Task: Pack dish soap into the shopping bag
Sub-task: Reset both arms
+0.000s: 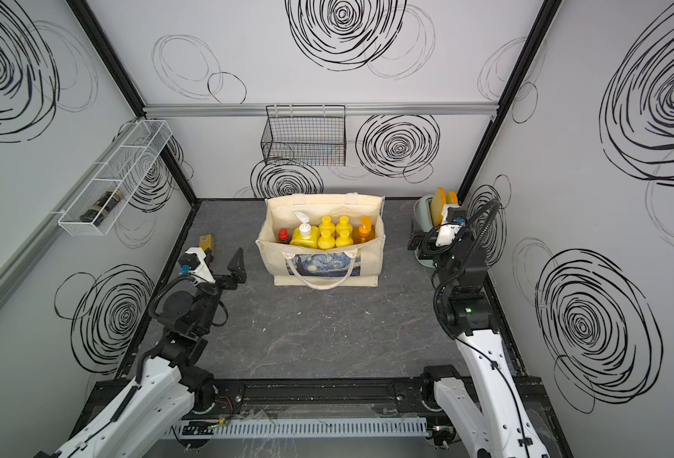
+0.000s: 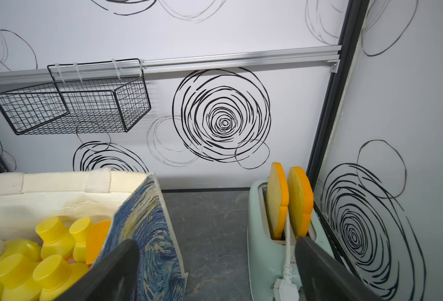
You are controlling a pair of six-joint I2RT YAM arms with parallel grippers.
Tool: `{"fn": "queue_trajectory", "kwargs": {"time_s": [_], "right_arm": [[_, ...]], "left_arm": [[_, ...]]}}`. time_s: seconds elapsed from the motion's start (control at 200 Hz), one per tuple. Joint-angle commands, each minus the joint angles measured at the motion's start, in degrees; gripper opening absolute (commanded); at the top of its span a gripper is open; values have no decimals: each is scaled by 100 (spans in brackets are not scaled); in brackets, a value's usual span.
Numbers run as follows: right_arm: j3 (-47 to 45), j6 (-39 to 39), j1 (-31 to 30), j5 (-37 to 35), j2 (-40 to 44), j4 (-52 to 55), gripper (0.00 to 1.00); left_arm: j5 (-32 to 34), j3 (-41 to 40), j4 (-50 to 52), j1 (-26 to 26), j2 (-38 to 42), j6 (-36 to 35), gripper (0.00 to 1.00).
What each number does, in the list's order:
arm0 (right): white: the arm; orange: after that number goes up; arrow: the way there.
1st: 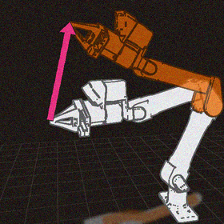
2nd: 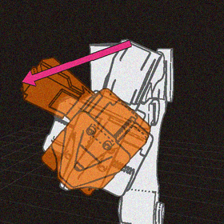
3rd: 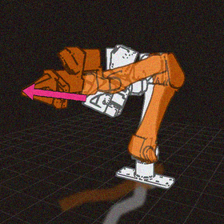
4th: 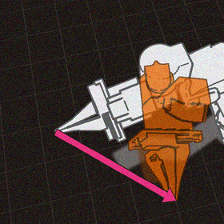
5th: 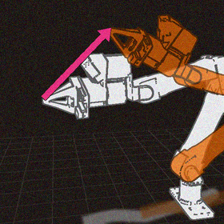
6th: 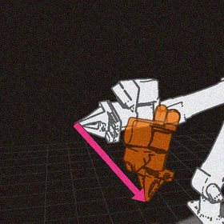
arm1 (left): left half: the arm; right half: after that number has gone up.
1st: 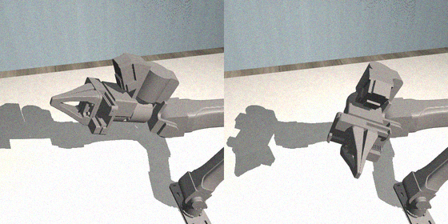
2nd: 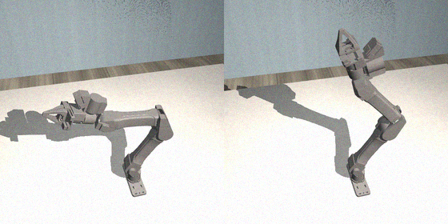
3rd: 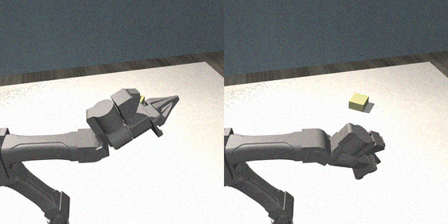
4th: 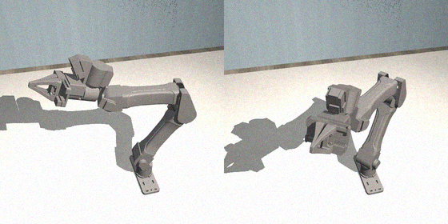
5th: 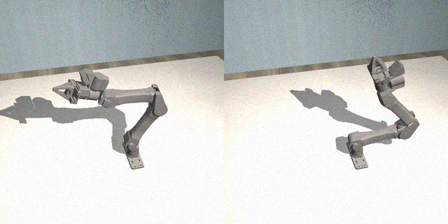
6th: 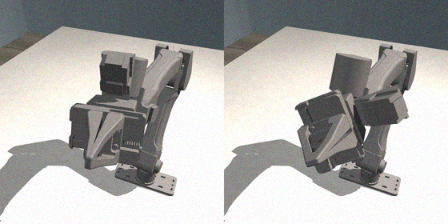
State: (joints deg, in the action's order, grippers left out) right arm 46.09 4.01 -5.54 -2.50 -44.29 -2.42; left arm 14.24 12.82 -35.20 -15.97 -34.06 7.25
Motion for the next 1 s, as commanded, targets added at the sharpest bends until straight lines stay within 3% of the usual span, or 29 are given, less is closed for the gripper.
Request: {"fn": "queue_trajectory", "kwargs": {"time_s": [0.0, 0.11, 0.255, 0.45, 0.635, 0.715, 0.861, 0.936, 0.996], "right_arm": [[-267, -69, 109, -103, 197, -1088, 98], [-767, -246, 176, -85, 335, -1768, 97], [-1308, -445, 244, -134, 538, -2482, 97], [-1550, -347, 404, -145, 701, -2403, 97], [-2640, -244, 449, 495, 871, -3033, 98], [-3219, -372, 449, 330, 872, -3618, 97], [-3674, -410, 475, 189, 739, -3985, 98], [-3779, -397, 475, 273, 518, -4154, 97], [-3845, -351, 476, 290, 210, -4366, 97]], "left_arm": [[669, -778, -1618, 41, 241, -678, 96], [819, -1110, -2163, 148, -56, -1055, 96], [562, -1188, -2487, 356, -571, -946, 96], [-43, -1455, -3149, 1204, -1375, -693, 96], [-839, -1527, -4436, 1655, -3009, -371, 96], [-1226, -1490, -5218, 1667, -3621, -328, 96], [-1084, -1655, -6855, 1731, -4895, -168, 96], [-1282, -1342, -6889, 1759, -5488, -162, 96], [-1660, -1214, -6643, 1836, -5457, -183, 96]]}}
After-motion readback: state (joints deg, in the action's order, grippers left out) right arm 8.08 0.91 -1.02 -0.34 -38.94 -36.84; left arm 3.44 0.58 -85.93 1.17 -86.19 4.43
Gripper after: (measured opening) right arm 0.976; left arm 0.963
